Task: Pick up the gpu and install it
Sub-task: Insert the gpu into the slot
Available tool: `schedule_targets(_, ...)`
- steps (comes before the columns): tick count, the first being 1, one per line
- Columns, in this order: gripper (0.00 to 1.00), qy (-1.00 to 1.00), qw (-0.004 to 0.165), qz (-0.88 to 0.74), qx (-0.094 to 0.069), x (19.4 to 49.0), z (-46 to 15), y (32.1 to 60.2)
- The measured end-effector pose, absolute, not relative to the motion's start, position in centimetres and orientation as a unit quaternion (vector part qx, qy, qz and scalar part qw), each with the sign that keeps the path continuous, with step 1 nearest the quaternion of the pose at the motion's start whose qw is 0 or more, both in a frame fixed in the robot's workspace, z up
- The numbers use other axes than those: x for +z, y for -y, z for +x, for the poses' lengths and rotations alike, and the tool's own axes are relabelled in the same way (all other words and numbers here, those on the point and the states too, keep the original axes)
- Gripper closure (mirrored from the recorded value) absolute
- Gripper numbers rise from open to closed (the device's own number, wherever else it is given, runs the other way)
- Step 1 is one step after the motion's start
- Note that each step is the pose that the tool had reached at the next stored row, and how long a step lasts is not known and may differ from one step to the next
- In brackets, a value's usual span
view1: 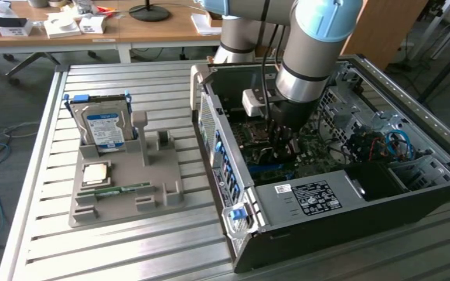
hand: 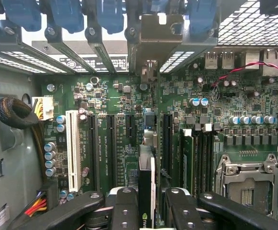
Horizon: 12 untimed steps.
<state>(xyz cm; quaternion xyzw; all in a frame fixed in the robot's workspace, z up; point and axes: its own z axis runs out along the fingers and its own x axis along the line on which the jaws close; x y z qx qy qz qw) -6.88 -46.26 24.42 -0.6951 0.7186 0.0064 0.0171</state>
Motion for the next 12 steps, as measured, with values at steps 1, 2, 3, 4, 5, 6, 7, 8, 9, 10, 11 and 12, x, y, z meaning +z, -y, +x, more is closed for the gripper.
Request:
schedule_targets(1,0.73,-0.719,0.017,-0.695,0.006,24.42,-6.89,46.26)
schedule_targets(2,0.73,-0.719,0.017,-0.695,0.006,24.4,-6.92,46.26)
schedule_targets(3,0.73,-0.719,0.017,-0.695,0.006,24.33,-6.94,46.25)
schedule_targets(4,0.73,-0.719,0.017,-0.695,0.006,24.27,-6.96,46.25)
schedule_targets(5,0.73,-0.719,0.017,-0.695,0.006,24.25,-6.97,46.26)
schedule_targets(6,0.73,-0.719,0.017,-0.695,0.006,24.26,-6.97,46.26)
schedule_targets(7,0.73,-0.719,0.017,-0.695,0.006,24.25,-6.97,46.26)
schedule_targets(8,0.73,-0.719,0.017,-0.695,0.006,24.21,-6.98,46.26)
schedule_targets(9,0.73,-0.719,0.017,-0.695,0.006,24.16,-6.99,46.26)
schedule_targets(10,0.73,-0.719,0.017,-0.695,0.006,24.15,-6.99,46.26)
schedule_targets(11,0.73,-0.719,0.017,-0.695,0.006,24.15,-6.99,46.26)
schedule_targets(12,0.73,-0.719,0.017,-0.695,0.006,24.15,-6.99,46.26)
